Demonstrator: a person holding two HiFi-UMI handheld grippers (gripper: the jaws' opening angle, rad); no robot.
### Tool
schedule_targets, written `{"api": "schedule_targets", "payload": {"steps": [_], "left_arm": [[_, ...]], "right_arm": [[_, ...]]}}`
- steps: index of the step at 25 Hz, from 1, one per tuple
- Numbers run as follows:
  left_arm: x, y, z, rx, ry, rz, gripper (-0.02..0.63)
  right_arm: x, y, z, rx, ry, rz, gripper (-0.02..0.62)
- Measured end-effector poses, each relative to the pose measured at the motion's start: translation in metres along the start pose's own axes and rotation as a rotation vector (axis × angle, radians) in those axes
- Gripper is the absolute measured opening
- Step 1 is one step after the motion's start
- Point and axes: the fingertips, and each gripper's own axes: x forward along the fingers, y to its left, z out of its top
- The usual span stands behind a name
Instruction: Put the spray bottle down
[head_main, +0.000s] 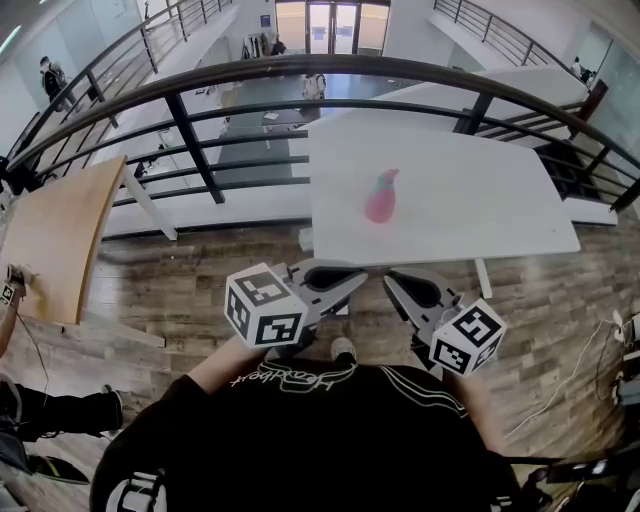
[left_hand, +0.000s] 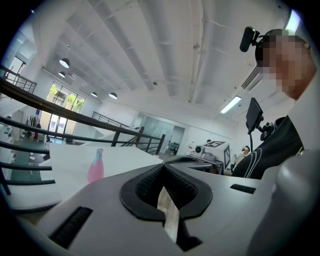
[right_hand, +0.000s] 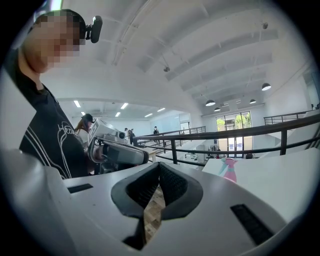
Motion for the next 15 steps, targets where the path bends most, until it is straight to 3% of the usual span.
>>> {"api": "schedule_targets", "payload": {"steps": [15], "left_arm": [[0.001,-0.004,-0.012,-0.017,0.009,-0.011,0.008]], "right_arm": [[-0.006,0.005,-0.007,0.015,-0.009,-0.014,0.015]]}}
